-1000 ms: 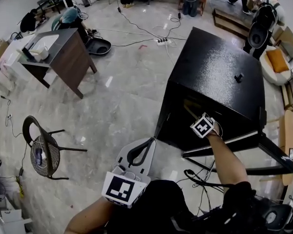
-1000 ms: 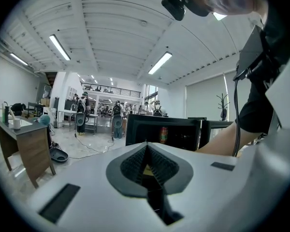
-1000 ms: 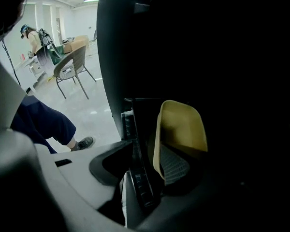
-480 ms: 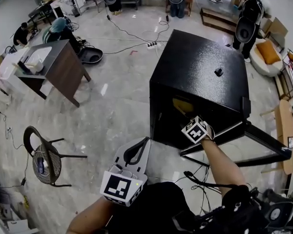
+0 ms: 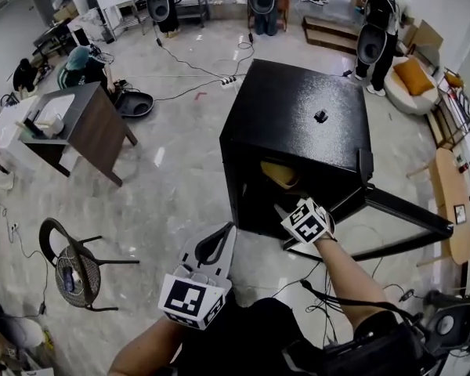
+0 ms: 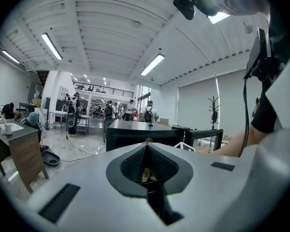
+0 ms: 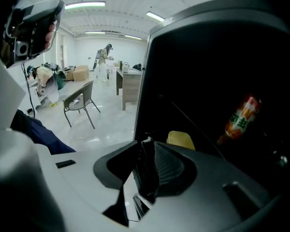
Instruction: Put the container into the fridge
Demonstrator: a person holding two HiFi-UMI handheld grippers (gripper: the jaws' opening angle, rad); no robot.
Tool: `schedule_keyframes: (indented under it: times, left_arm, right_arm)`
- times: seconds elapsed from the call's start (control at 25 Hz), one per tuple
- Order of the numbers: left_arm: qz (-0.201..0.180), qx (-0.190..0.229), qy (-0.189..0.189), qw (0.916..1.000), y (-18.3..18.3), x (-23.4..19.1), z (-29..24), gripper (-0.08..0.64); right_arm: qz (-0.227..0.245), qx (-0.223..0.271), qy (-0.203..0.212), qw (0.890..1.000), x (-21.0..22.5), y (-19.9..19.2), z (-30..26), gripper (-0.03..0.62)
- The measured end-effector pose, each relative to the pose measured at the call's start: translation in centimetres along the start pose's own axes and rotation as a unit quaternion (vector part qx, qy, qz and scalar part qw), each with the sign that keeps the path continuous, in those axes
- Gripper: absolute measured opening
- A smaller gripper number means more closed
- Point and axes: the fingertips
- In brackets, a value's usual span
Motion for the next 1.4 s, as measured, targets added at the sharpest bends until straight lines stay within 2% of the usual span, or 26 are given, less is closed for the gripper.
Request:
schedule_keyframes:
  times: [0.36,0.48,0.72,1.04,1.2,1.4]
  left_arm:
    - [0.004,0.003,-0.016,0.9999,2.1,1.3,-0.2,0.008]
    - [-0.009,0.003,-0.031,0.9995,2.2,2.0,-0.3,0.008]
    - [-0.006,0.005,-0.053,0.9985,3.1,2.9,-0.9,0.008]
    - [-0.004,0.013,-0.082,0.9965,3.6,3.0,-0.9,0.008]
    - [0.007,0.013,-0.101,0.9948,3.7,2.3,-0.6,0.008]
    - [0.008,0.018,-0.127,0.9917,4.1,1.4,-2.9,0.008]
  right_arm:
    - [-0.048,0.044,-0.033,0.997,-1.3,2.8,6.4,0.102]
    - [-0.062,0.061,-0.049,0.995,-1.6,3.7,8.7,0.092]
    - [-0.094,0.091,-0.071,0.989,-2.4,5.3,12.4,0.077]
    - [-0.122,0.148,-0.129,0.973,-1.8,8.3,17.4,0.057]
    - [-0.133,0.163,-0.163,0.964,-1.9,9.4,18.9,0.052]
    - [-0.148,0.179,-0.212,0.949,-0.5,10.7,20.5,0.041]
Point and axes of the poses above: the fingertips, and each gripper's own axes: z backward along the fingers, x to its right, y out of its top, and after that the axes turned 12 degrees about x, right-handed
